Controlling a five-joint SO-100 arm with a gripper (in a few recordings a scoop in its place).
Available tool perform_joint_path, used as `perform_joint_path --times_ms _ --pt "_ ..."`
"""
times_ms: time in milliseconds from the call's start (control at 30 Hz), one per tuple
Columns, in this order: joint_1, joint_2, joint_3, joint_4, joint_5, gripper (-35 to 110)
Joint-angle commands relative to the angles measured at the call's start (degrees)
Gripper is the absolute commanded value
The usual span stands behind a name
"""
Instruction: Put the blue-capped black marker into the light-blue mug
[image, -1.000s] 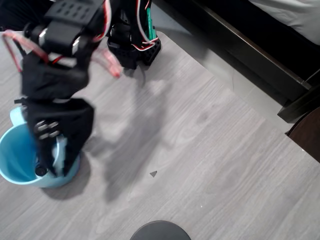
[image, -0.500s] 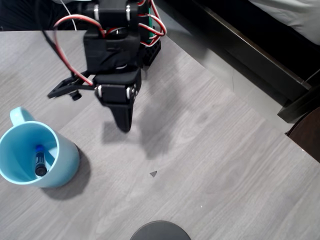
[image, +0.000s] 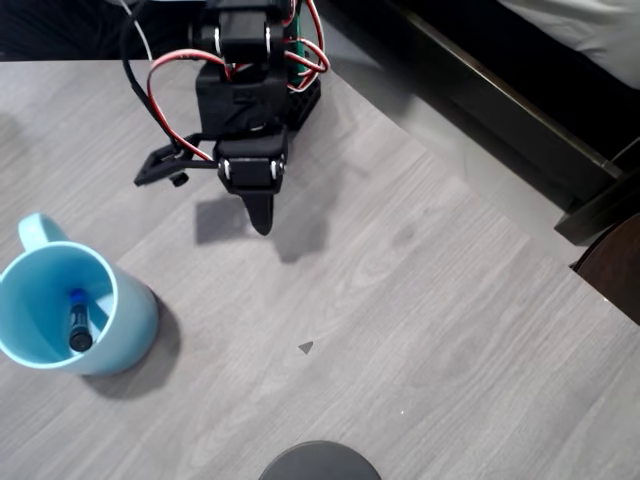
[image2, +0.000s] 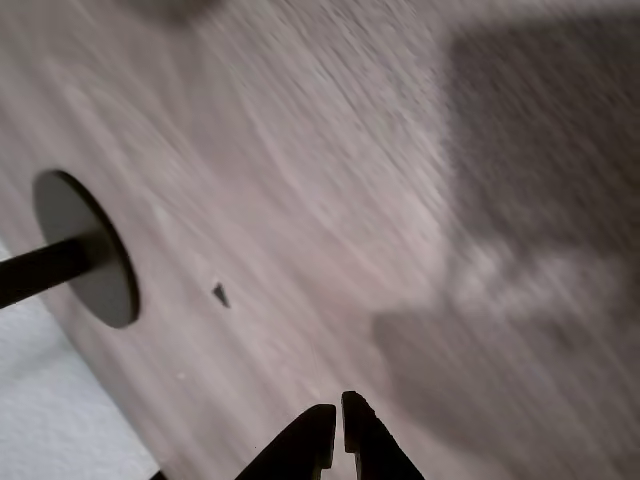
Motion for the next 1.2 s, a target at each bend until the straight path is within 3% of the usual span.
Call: perform_joint_path --times_ms 0,200,700,1167 --pt "0.1 5.8 3.8 -1.7 -1.9 0" --pt "-1.1 21.5 13.9 1.2 -4.0 0" --pt "-1.5 21.5 14.6 12.0 -2.5 0" --pt "-1.1 21.5 14.6 12.1 -2.8 0"
